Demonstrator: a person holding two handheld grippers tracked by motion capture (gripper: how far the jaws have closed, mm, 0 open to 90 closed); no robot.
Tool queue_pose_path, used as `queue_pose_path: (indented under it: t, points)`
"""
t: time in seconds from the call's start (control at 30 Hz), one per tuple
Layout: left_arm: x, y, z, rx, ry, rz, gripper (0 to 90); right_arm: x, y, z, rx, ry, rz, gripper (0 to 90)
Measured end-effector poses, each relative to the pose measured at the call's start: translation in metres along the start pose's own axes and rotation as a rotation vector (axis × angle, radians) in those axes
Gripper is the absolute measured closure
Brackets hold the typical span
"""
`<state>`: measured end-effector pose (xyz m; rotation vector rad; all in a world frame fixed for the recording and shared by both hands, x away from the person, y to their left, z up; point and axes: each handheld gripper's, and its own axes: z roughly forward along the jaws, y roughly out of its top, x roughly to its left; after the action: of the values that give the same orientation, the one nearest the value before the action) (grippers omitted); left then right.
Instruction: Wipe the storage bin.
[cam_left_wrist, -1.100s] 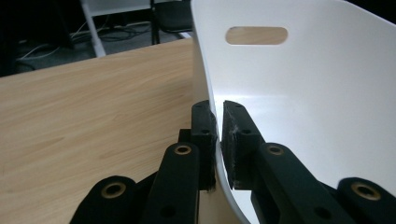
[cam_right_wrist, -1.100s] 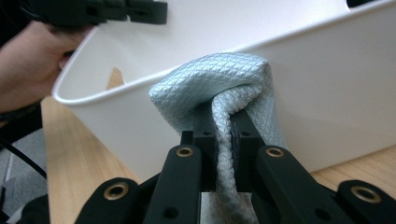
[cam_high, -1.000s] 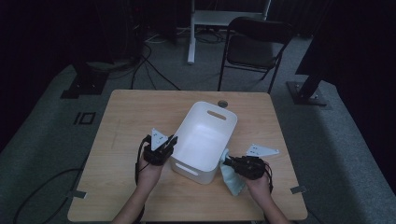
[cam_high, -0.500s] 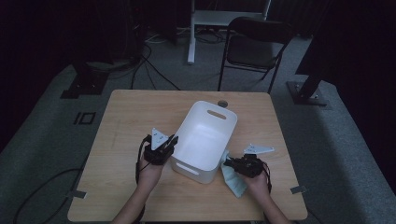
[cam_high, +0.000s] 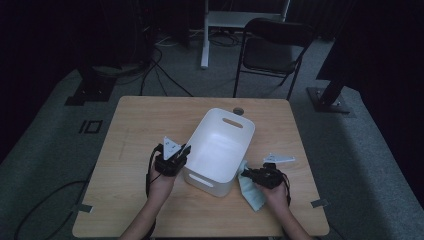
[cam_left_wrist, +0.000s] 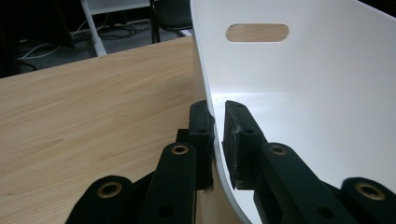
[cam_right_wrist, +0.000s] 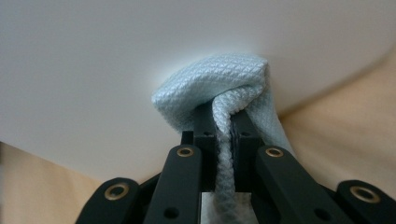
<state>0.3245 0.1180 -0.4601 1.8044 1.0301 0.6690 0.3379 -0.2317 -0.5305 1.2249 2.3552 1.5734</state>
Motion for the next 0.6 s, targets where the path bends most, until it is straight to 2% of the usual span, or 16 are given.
queue_pose_path:
  t: [0.07, 0.23, 0.4, 0.47, 0.6]
  points:
    - [0.001, 0.000, 0.000, -0.003, -0.010, -0.011, 81.5, 0.003, 0.006, -0.008, -0.039, 0.019, -0.011, 84.3]
    - [0.001, 0.000, 0.001, -0.002, -0.008, -0.019, 80.8, 0.006, 0.019, -0.023, -0.101, -0.007, -0.036, 84.2]
    - [0.001, 0.001, 0.001, 0.005, -0.018, -0.005, 82.1, 0.005, 0.027, -0.027, -0.118, -0.001, -0.051, 84.2]
    - [0.003, 0.000, 0.001, 0.000, -0.045, 0.006, 82.1, 0.009, 0.033, -0.025, -0.110, -0.013, -0.087, 84.2]
    - [0.004, 0.000, 0.002, -0.011, -0.064, 0.005, 81.9, 0.006, 0.033, -0.022, -0.094, -0.027, -0.092, 84.3]
